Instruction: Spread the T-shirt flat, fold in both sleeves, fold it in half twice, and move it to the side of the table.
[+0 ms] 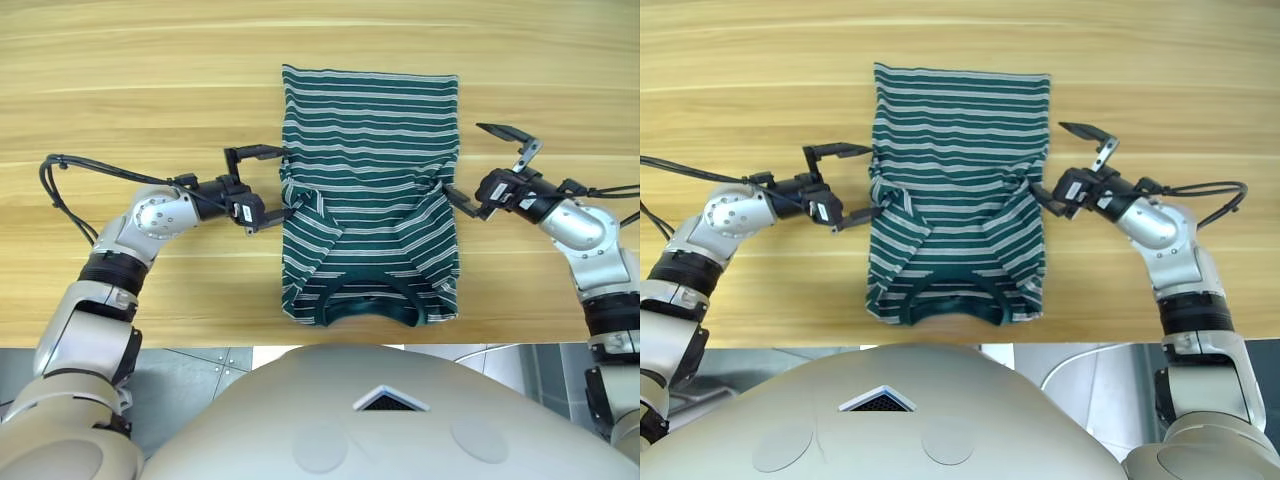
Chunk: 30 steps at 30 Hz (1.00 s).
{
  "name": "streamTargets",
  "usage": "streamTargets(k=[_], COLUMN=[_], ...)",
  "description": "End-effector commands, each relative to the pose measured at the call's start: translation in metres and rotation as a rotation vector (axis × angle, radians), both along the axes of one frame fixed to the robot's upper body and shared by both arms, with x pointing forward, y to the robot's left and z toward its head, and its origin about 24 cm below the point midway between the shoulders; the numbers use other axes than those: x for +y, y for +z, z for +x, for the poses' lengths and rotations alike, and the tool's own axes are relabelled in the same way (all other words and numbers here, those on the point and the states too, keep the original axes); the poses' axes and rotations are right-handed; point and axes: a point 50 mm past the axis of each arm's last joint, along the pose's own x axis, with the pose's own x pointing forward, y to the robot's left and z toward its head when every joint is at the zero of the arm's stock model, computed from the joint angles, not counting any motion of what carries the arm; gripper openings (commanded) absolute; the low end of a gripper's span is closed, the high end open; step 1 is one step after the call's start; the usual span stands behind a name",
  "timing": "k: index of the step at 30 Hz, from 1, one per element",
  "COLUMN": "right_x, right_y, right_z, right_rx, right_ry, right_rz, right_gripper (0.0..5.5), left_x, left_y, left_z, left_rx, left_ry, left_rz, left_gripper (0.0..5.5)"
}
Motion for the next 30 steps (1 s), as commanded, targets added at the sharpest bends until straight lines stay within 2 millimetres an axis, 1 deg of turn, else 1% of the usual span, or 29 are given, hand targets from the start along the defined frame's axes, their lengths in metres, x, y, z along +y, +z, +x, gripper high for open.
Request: streamTargets(k=[1, 8, 10, 14, 18, 22, 26, 30], right_x=[0.007, 0.002, -0.001, -0.016, -0.025, -0.027, -0.025, -0.014], right_y=[-0.003, -0.025, -0.030, -0.035, -0.034, -0.030, -0.026, -0.015], right_z=[0.003, -0.004, -0.007, -0.013, -0.017, -0.020, -0.018, -0.010], right_rx=[0.019, 0.126, 0.152, 0.193, 0.198, 0.185, 0.160, 0.083], right_ry=[0.028, 0.039, 0.035, -0.001, -0.021, -0.023, -0.025, -0.014], right_rz=[-0.022, -0.122, -0.147, -0.197, -0.209, -0.209, -0.190, -0.109], right_gripper=[5.37, 5.37, 5.37, 5.37, 5.37, 5.37, 5.37, 5.37], left_x=[0.004, 0.002, 0.002, 0.002, 0.003, 0.003, 0.002, 0.001], left_y=[-0.023, -0.023, -0.023, -0.023, -0.024, -0.025, -0.025, -0.019], left_z=[-0.014, -0.014, -0.014, -0.015, -0.016, -0.016, -0.015, -0.013], left_rx=[0.103, 0.105, 0.104, 0.106, 0.109, 0.110, 0.109, 0.085], left_ry=[-0.010, -0.014, -0.016, -0.018, -0.015, -0.012, -0.013, -0.011], left_rz=[0.100, 0.098, 0.097, 0.100, 0.105, 0.106, 0.105, 0.075], left_gripper=[5.40, 5.40, 5.40, 5.40, 5.40, 5.40, 5.40, 5.40])
